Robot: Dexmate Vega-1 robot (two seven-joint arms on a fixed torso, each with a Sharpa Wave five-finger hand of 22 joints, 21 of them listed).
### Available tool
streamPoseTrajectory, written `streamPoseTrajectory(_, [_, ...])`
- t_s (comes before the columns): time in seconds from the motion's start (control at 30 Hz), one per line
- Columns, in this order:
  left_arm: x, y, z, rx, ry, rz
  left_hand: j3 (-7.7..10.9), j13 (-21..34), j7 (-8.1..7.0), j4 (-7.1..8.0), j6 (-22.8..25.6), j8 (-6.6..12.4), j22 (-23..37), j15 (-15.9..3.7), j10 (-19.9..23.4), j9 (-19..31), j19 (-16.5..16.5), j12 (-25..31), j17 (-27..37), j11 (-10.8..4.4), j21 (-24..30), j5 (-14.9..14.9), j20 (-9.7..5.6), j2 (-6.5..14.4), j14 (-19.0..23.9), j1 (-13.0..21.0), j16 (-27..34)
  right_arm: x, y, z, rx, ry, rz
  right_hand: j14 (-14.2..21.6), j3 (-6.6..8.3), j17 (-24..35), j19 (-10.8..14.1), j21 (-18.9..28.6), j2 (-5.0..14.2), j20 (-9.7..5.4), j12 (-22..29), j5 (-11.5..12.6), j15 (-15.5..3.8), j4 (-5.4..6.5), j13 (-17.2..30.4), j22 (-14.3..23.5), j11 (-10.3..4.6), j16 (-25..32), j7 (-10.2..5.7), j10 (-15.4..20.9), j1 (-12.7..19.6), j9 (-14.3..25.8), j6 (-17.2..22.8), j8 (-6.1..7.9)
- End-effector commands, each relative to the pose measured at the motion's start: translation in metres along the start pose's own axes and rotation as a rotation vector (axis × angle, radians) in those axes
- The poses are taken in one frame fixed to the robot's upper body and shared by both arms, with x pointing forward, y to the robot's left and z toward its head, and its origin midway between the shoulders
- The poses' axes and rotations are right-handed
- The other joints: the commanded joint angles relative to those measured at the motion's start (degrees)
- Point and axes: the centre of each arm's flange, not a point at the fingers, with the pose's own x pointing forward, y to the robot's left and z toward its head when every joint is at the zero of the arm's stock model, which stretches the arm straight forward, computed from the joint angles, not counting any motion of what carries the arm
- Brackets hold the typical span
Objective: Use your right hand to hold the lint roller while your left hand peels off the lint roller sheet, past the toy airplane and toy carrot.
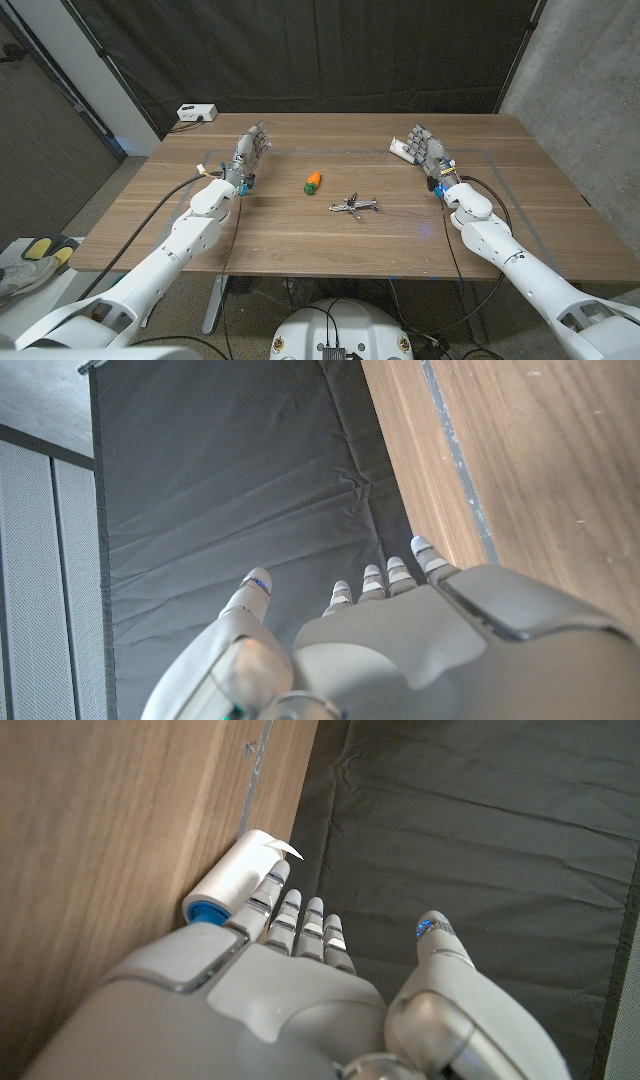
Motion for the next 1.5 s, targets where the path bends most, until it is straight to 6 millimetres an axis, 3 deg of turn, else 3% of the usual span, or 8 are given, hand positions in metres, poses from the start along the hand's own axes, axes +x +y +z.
streamPoseTrajectory(0.03, [0.005, 0.006, 0.012, 0.034, 0.010, -0.023, 0.41, 0.11, 0.03, 0.05, -0.42, 0.40, 0.25, -0.19, -0.56, 0.18, -0.44, 0.33, 0.13, 0.01, 0.19, 0.19, 0.02, -0.14, -0.64, 0.61, 0.34, -0.008, 0.000, -0.007, -0.023, -0.041, -0.050, 0.49, 0.18, 0.07, 0.56, 0.22, -0.55, -0.33, 0.46, 0.31, -0.18, -0.34, 0.23, 0.08, 0.12, 0.40, 0.21, 0.76, 0.62, 0.21, 1.09, 0.47])
streamPoseTrajectory(0.3, [0.010, 0.006, 0.009, 0.032, 0.016, -0.030, 0.34, 0.11, -0.01, 0.06, -0.47, 0.47, 0.25, -0.22, -0.56, 0.07, -0.42, 0.40, 0.12, 0.04, 0.15, 0.15, 0.09, -0.20, -0.62, 0.46, 0.39, -0.003, 0.001, 0.013, -0.192, -0.073, -0.072, 1.34, -0.28, -0.52, 1.02, -0.04, -1.95, -0.34, 0.72, 0.45, -0.52, -1.14, 0.16, 0.08, 0.25, 0.60, -1.00, 1.66, 1.02, 0.21, 4.10, 1.39])
streamPoseTrajectory(0.4, [0.012, 0.005, 0.010, 0.042, 0.015, -0.030, 0.31, 0.12, 0.01, 0.07, -0.30, 0.57, 0.26, -0.15, -0.46, 0.03, -0.35, 0.46, 0.11, 0.05, 0.15, 0.14, 0.14, -0.22, -0.54, 0.39, 0.44, -0.001, -0.001, 0.022, -0.253, -0.068, -0.089, 1.80, 0.17, -0.82, 0.45, -0.51, -1.48, 1.59, 0.74, 0.65, 0.38, -1.57, 0.14, 0.12, 0.24, 0.75, -1.71, 1.93, 2.07, 0.23, 4.61, 1.36])
streamPoseTrajectory(0.47, [0.014, 0.003, 0.011, 0.043, 0.016, -0.026, 0.28, 0.12, -0.01, 0.07, -0.23, 0.61, 0.26, -0.16, -0.31, 0.00, -0.29, 0.54, 0.11, 0.07, 0.16, 0.13, 0.40, -0.24, -0.49, 0.35, 0.47, -0.001, -0.007, 0.031, -0.310, -0.062, -0.102, 1.88, 0.57, -0.92, 0.28, -0.69, -0.95, 2.04, 0.84, 0.71, 0.42, -1.75, 0.14, 0.15, 0.33, 0.79, -1.91, 2.28, 2.75, 0.23, 4.81, 1.34])
streamPoseTrajectory(0.7, [0.023, -0.007, 0.005, 0.023, 0.026, -0.017, 0.15, 0.10, -0.45, 0.08, 0.98, 1.10, 0.29, -0.02, 0.86, -0.15, 0.86, 1.07, 0.08, 0.06, 0.45, 0.10, 2.81, -0.34, 0.93, 0.00, 0.98, -0.001, -0.018, 0.049, -0.452, -0.048, -0.121, 2.35, 0.93, -1.06, 0.25, -0.90, -0.55, 2.34, 1.02, 0.67, 0.51, -1.95, 0.14, 0.18, 0.60, 0.98, -2.51, 2.94, 3.53, 0.24, 6.05, 1.65])
streamPoseTrajectory(0.93, [0.024, -0.014, 0.008, 0.037, 0.037, -0.026, -0.05, 0.10, -1.10, 0.16, 2.08, 1.31, 0.32, 1.54, 2.29, -0.25, 1.80, 1.61, 0.17, -0.28, 0.63, 0.08, 4.40, -0.55, 3.17, -0.50, 1.61, -0.001, -0.026, 0.061, -0.580, -0.013, -0.115, 2.69, 1.00, -1.10, 0.33, -1.03, -0.34, 2.34, 1.14, 0.56, 0.33, -1.91, 0.15, 0.19, 0.80, 1.17, -2.82, 3.43, 3.81, 0.25, 7.39, 1.97])
streamPoseTrajectory(1.4, [0.027, -0.025, 0.011, 0.040, 0.037, -0.034, -0.22, 0.11, -0.79, 0.24, 4.16, 1.76, 0.37, 2.14, 3.63, -0.29, 2.53, 2.05, 0.31, -0.24, 0.72, 0.10, 5.05, -0.76, 5.39, -1.00, 2.11, -0.015, -0.030, 0.070, -0.824, 0.087, -0.164, 3.64, 1.88, -1.35, 0.96, -1.12, 0.60, 2.16, 1.37, 0.54, -0.24, -2.32, 0.15, 0.19, 0.77, 1.48, -2.90, 4.45, 5.48, 0.27, 8.66, 2.08])
streamPoseTrajectory(1.5, [0.028, -0.027, 0.011, 0.042, 0.039, -0.040, -0.23, 0.12, -0.74, 0.25, 4.21, 1.73, 0.38, 2.15, 3.70, -0.29, 2.59, 2.07, 0.33, -0.18, 0.73, 0.10, 5.08, -0.78, 5.48, -1.04, 2.10, -0.017, -0.030, 0.070, -0.877, 0.106, -0.169, 3.98, 2.07, -1.41, 1.47, -1.04, 0.81, 1.49, 1.35, 0.49, -0.36, -2.37, 0.15, 0.19, 0.76, 1.61, -2.87, 4.56, 5.93, 0.27, 8.98, 2.07])
